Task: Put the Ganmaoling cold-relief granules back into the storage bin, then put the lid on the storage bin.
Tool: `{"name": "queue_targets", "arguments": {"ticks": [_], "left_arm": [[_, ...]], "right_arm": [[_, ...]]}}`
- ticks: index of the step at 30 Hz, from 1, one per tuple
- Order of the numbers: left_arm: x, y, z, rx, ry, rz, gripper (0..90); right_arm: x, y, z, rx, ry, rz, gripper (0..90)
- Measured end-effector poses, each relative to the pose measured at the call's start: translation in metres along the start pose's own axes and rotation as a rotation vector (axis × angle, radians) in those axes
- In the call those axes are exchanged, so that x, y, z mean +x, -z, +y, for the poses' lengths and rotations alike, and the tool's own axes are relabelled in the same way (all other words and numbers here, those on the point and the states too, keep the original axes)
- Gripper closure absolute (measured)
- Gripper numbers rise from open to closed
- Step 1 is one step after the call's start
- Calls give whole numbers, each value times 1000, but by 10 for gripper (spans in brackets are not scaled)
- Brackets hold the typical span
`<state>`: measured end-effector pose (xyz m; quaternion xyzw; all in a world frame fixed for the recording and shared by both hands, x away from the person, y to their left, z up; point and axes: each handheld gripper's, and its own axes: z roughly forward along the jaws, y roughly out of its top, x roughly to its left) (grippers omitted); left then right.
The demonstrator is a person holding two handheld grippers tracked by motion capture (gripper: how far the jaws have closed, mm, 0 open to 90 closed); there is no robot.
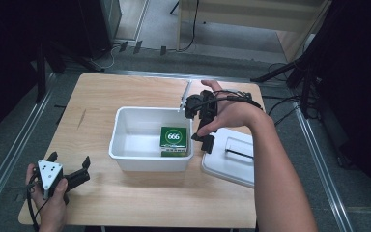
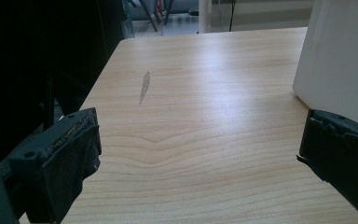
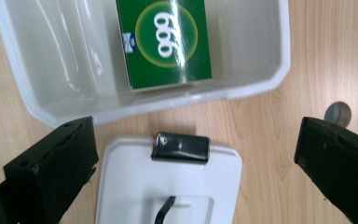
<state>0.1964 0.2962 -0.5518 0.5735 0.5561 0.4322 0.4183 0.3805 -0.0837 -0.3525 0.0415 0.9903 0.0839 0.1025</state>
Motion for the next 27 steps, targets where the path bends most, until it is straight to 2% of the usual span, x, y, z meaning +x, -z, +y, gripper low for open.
{"name": "queue_targets", "arguments": {"ticks": [11,20,21,27], "left_arm": [[0,0,0,-1,-12,3,0],[-1,1,0,-6,-10,7,0],[-1,1,0,-8,-10,8,0],[-1,1,0,-6,-9,8,0]], "right_arm": [[-4,8,-39,23,-56,-31,0],[-5,6,-71,34,-101,-25,0],[-4,6,-74,43,-116,-23,0],[-4,6,-88,48,-134,-25,0]]}}
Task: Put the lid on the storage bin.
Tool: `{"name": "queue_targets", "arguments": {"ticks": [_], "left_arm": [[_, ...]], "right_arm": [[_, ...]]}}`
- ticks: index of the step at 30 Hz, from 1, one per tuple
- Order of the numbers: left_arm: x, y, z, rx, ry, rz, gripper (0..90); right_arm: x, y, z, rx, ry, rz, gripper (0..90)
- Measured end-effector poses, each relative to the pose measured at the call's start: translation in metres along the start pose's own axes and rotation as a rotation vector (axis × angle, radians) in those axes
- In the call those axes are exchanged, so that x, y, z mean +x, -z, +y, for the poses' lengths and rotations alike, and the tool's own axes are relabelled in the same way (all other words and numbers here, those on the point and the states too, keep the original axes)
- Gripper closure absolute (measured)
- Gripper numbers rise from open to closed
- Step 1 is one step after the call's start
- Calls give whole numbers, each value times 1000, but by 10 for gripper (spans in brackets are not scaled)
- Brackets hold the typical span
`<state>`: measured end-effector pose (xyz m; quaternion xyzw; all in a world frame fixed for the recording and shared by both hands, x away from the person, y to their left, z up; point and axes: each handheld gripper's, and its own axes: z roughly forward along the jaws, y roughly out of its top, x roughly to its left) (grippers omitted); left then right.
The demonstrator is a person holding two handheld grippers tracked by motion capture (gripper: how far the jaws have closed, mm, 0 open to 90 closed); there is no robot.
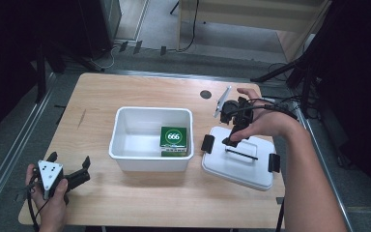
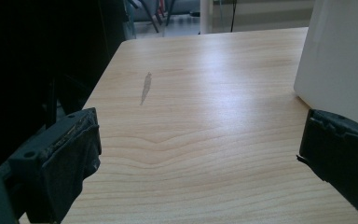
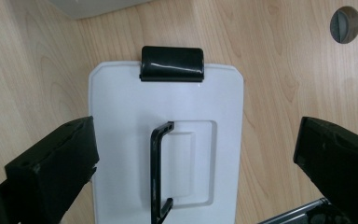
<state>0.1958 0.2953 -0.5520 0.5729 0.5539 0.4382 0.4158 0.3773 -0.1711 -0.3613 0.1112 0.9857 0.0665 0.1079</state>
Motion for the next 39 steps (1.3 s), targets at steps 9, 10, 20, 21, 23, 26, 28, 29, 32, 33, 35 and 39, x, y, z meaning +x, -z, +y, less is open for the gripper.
{"name": "queue_targets", "arguments": {"ticks": [9,10,20,21,23,26,28,29,32,33,35,39], "left_arm": [[0,1,0,-8,-1,0,0],[0,1,0,-8,-1,-1,0],[0,0,0,-4,-6,1,0],[0,0,0,-3,-6,1,0],[0,0,0,-2,-6,3,0],[0,0,0,-4,-6,3,0],[-1,1,0,-5,-4,4,0],[0,1,0,-4,-4,4,0],[-1,1,0,-5,-4,5,0],[-1,1,0,-5,-6,4,0],[-1,1,0,-5,-6,5,0],[-1,1,0,-6,-7,4,0]], "right_arm": [[-1,-6,-13,-4,-9,-2,73],[-1,-7,-15,-3,-10,2,111],[-4,-13,-38,-13,-28,7,191],[-4,-14,-40,-14,-30,4,202],[-3,-15,-44,-11,-43,10,233],[-3,-19,-48,-3,-42,16,245],[-2,-21,-52,0,-46,25,251],[-2,-23,-53,3,-50,25,259],[-2,-26,-57,4,-55,32,269],[-2,-27,-58,9,-56,32,277],[-1,-29,-61,8,-56,30,293],[0,-34,-65,9,-62,34,310]]}}
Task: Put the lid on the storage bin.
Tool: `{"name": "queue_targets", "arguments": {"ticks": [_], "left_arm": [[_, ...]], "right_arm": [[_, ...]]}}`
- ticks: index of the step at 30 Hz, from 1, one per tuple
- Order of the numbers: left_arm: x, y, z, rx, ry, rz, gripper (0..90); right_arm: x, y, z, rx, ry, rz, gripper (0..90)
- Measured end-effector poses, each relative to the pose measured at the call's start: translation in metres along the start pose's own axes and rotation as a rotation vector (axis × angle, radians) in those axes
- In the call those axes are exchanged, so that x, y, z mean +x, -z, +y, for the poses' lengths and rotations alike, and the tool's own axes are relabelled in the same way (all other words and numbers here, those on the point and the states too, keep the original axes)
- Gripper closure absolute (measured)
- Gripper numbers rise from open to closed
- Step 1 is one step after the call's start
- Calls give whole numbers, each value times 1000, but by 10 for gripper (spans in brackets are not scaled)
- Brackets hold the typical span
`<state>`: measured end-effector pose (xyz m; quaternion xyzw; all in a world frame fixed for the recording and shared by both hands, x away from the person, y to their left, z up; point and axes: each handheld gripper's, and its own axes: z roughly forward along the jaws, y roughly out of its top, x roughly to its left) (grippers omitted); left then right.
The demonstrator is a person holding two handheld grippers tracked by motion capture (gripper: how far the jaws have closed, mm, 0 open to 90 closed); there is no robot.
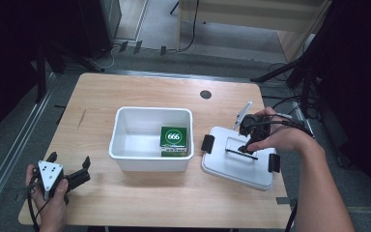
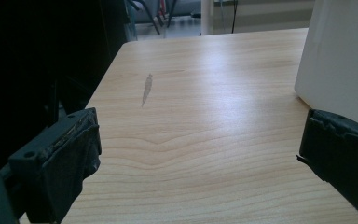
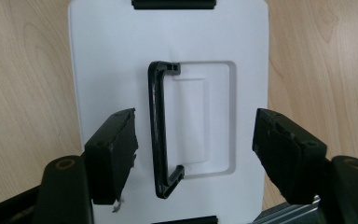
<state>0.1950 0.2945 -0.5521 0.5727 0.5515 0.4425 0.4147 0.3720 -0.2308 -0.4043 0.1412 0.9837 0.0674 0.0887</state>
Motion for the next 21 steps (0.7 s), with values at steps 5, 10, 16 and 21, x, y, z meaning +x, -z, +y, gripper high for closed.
{"name": "queue_targets", "arguments": {"ticks": [5,10,16,21], "left_arm": [[0,0,0,-1,-2,2,0],[-1,0,0,-2,-4,2,0],[0,0,0,-3,-4,2,0],[-1,0,0,-3,-4,1,0]], "right_arm": [[2,-7,-6,4,-2,11,338],[3,-14,-10,7,0,13,374],[5,-22,-14,13,4,26,411],[7,-29,-17,14,9,36,441]]}}
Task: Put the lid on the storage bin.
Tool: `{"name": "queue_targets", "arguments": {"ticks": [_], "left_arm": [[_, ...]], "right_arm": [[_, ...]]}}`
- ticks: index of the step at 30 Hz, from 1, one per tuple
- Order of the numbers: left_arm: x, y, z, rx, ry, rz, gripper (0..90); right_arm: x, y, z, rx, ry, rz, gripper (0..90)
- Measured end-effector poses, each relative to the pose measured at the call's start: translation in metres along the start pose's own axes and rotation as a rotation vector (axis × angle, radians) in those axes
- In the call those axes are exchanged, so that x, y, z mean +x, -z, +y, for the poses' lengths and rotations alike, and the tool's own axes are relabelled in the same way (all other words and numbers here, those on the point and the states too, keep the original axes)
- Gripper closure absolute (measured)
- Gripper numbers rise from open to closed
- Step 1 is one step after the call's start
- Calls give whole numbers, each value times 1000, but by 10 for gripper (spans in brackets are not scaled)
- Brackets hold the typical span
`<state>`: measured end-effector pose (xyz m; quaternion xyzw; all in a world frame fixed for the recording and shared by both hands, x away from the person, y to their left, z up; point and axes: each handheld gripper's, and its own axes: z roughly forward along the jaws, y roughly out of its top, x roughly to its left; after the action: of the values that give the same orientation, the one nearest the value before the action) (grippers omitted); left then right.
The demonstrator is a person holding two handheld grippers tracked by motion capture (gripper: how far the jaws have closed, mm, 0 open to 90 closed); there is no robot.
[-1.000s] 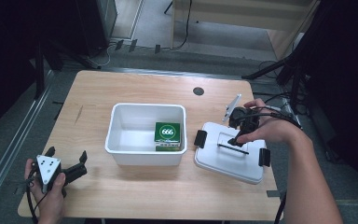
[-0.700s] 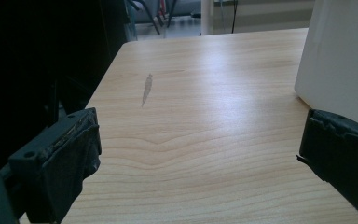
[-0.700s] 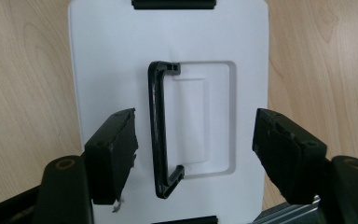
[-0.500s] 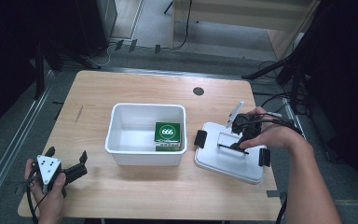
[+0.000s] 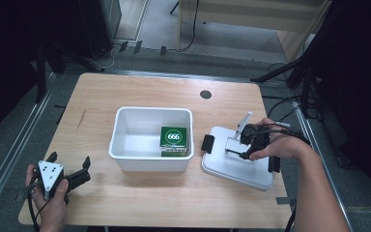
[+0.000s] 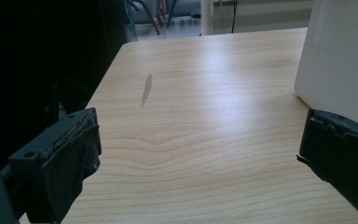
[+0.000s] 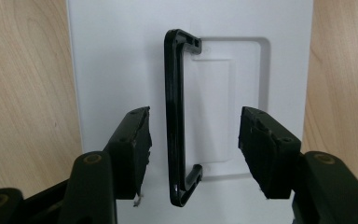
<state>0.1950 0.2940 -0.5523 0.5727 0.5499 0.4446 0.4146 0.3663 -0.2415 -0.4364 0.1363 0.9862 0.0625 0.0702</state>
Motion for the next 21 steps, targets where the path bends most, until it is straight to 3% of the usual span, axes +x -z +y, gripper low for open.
{"name": "queue_targets", "arguments": {"ticks": [17,21], "left_arm": [[0,0,0,1,-1,0,0],[0,0,0,0,-1,0,0]], "right_arm": [[2,-17,-6,17,2,6,532],[0,-21,-6,27,-17,7,584]]}}
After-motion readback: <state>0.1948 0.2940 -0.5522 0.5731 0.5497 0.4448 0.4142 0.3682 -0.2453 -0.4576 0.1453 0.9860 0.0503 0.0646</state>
